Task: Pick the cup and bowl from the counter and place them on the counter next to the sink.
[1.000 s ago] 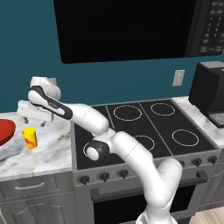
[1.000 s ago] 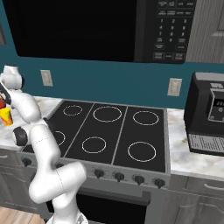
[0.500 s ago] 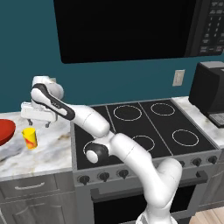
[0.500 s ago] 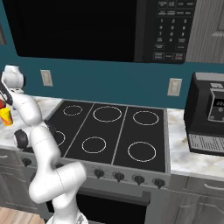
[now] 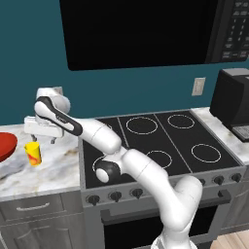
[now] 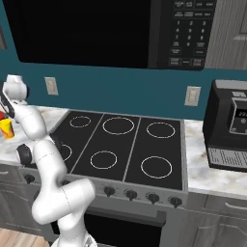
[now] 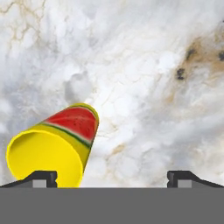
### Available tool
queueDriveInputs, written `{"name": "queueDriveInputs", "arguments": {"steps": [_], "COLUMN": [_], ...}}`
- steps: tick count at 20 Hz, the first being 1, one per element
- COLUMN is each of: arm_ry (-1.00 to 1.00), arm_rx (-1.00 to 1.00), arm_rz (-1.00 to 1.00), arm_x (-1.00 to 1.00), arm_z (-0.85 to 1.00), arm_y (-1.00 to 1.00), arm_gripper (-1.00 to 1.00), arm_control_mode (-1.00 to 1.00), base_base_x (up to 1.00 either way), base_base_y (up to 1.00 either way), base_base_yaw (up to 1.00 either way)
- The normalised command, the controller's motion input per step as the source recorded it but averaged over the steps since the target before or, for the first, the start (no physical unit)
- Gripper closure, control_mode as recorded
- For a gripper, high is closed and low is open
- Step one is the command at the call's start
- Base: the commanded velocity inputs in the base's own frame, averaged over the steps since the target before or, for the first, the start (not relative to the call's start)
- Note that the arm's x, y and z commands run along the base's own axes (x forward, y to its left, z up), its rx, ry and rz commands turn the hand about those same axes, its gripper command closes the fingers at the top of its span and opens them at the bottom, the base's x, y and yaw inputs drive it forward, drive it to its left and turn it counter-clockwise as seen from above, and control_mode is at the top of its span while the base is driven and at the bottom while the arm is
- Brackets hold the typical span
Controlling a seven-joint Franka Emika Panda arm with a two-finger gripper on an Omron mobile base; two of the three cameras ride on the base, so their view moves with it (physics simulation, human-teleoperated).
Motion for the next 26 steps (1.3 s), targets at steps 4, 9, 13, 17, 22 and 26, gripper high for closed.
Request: {"name": "queueDriveInputs", "arguments": {"steps": [4,9,13,17,22,26], "arm_ry": [0.0,0.0,0.0,0.0,0.0,0.0], "arm_rx": [0.0,-0.02,-0.03,-0.01,0.0,0.0], "arm_rz": [0.0,0.0,0.0,0.0,0.0,0.0], "arm_x": [0.18,0.42,0.36,0.01,-0.08,0.0], "arm_z": [0.03,0.0,0.0,0.02,0.09,0.0], "arm_y": [0.01,0.11,0.18,0.31,0.24,0.02], "arm_gripper": [-1.0,-1.0,-1.0,-1.0,-1.0,-1.0], "arm_control_mode": [-1.0,-1.0,-1.0,-1.0,-1.0,-1.0], "base_base_x": [0.0,0.0,0.0,0.0,0.0,0.0], "base_base_y": [0.0,0.0,0.0,0.0,0.0,0.0], "base_base_yaw": [0.0,0.0,0.0,0.0,0.0,0.0]}}
